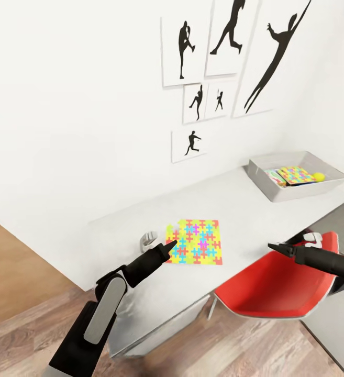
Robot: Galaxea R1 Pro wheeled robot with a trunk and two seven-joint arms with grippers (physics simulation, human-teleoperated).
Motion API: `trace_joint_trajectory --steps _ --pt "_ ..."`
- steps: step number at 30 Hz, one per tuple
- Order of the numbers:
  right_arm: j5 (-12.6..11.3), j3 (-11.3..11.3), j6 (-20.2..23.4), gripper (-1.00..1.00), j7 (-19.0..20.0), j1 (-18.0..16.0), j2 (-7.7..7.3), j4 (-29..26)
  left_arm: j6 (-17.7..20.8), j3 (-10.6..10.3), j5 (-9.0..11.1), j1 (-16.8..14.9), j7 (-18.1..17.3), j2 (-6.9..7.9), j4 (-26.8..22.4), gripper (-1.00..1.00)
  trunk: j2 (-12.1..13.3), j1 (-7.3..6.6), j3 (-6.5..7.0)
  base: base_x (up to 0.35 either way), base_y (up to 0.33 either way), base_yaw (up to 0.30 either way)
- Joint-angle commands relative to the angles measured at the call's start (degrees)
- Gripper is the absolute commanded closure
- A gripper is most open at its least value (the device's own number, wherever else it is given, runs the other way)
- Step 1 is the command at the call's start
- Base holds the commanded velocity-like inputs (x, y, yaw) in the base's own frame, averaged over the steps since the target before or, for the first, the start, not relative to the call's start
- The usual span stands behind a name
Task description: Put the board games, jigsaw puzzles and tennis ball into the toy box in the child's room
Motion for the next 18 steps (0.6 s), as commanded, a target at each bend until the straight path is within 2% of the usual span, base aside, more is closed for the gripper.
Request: trace_joint_trajectory --steps 1,11,18 --pt "-0.24 -0.02 0.33 -1.00 0.08 -0.03 -0.01 -0.01 0.36 0.07 0.31 -0.04 0.01 -0.04 -0.04 1.00 -0.11 0.01 -0.10 -0.180 -0.238 0.000" --pt "-0.27 -0.02 0.40 -1.00 0.19 0.85 -0.04 -1.82 0.29 0.17 0.27 0.02 0.04 -0.04 -0.07 1.00 -0.11 0.01 -0.10 -0.169 -0.234 0.000" --pt "-0.28 -0.25 0.57 -1.00 -0.38 3.04 0.02 -6.12 0.28 0.27 0.32 0.04 -0.02 0.00 -0.17 1.00 -0.11 0.01 -0.10 -0.060 -0.098 0.083"
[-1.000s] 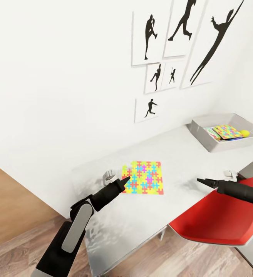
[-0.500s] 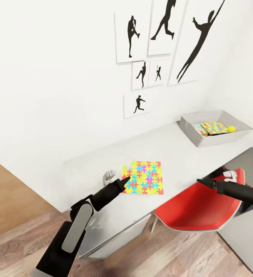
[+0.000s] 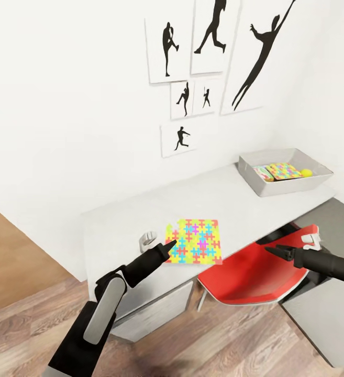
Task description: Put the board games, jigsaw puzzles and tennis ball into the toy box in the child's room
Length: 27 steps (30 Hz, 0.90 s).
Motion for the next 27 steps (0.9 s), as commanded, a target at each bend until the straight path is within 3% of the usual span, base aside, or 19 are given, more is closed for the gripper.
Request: trace_joint_trajectory --steps 1,19,27 --pt "-0.24 -0.09 0.32 -1.00 -0.12 0.27 -0.01 -0.46 0.34 0.10 0.28 -0.01 -0.02 -0.02 -0.12 1.00 -0.10 0.03 -0.10 -0.024 -0.040 0.200" --pt "-0.26 -0.26 0.60 -1.00 -2.01 1.44 -0.04 -2.96 0.34 0.37 0.25 0.22 0.03 0.20 -0.67 1.00 -0.10 0.03 -0.07 -0.005 -0.009 0.265" --pt "-0.25 -0.20 0.89 -1.00 -4.24 1.49 0.03 -3.84 0.32 0.36 0.25 0.23 0.05 0.20 -0.65 1.00 -0.10 0.03 0.40 0.000 0.000 0.144"
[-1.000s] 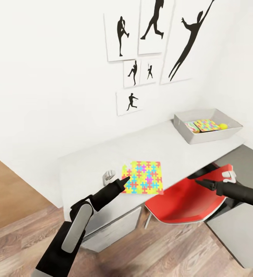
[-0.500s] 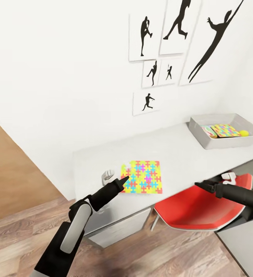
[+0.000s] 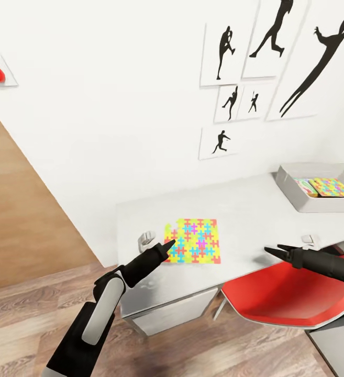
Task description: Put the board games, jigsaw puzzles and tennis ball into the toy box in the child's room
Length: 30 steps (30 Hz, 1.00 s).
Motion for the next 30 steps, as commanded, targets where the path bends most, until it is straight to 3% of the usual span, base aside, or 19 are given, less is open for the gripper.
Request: trace_joint_trajectory --steps 1,22,30 --pt "-0.23 -0.04 0.36 -1.00 0.04 -0.03 -0.02 -0.01 0.34 0.06 0.29 -0.04 -0.01 -0.03 -0.01 1.00 -0.10 0.03 -0.02 0.000 0.000 0.101" --pt "-0.21 -0.06 0.63 -1.00 -2.09 -0.02 -0.07 -0.38 -0.01 -0.25 0.34 0.62 0.01 -0.07 0.43 1.00 -0.10 0.03 1.84 0.000 0.000 0.074" --pt "-0.22 -0.09 0.60 -1.00 -2.14 -0.02 -0.14 -0.38 -1.10 -0.05 0.30 3.61 -0.05 0.17 0.28 1.00 -0.10 0.03 2.58 0.000 0.000 0.066"
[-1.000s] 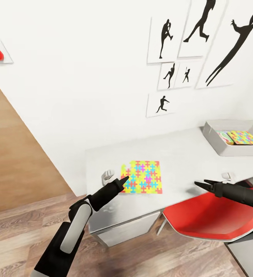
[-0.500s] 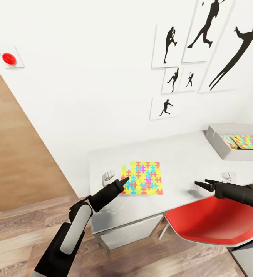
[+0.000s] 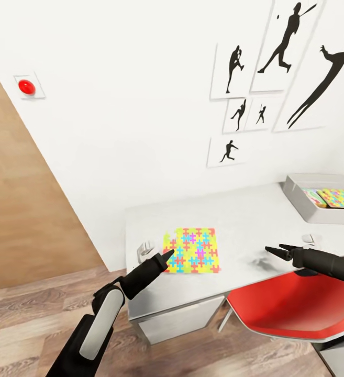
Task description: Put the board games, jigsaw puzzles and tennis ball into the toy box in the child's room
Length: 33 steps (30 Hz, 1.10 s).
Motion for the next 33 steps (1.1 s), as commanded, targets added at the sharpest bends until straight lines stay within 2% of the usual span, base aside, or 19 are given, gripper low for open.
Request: trace_joint_trajectory --steps 1,6,23,33 --pt "-0.21 -0.04 0.36 -1.00 0.06 -0.04 -0.01 -0.01 0.35 0.07 0.35 -0.03 -0.01 -0.03 -0.02 1.00 -0.10 0.04 -0.01 0.000 0.000 0.064" --pt "-0.23 -0.05 0.33 -1.00 0.06 -0.04 0.00 -0.01 -0.10 0.20 0.30 1.05 0.00 0.04 -0.21 1.00 -0.10 0.04 0.45 0.000 0.000 0.055" --pt "-0.22 0.18 0.34 -1.00 0.00 -0.10 0.11 0.05 -0.31 -0.06 0.33 1.71 -0.03 0.09 -0.30 1.00 -0.10 0.04 2.01 0.000 0.000 0.047" --pt "-0.53 0.34 0.41 -1.00 0.02 0.04 0.34 0.30 -0.39 -0.08 0.34 4.29 0.16 0.11 -0.32 1.00 -0.10 0.04 2.93 0.000 0.000 0.065"
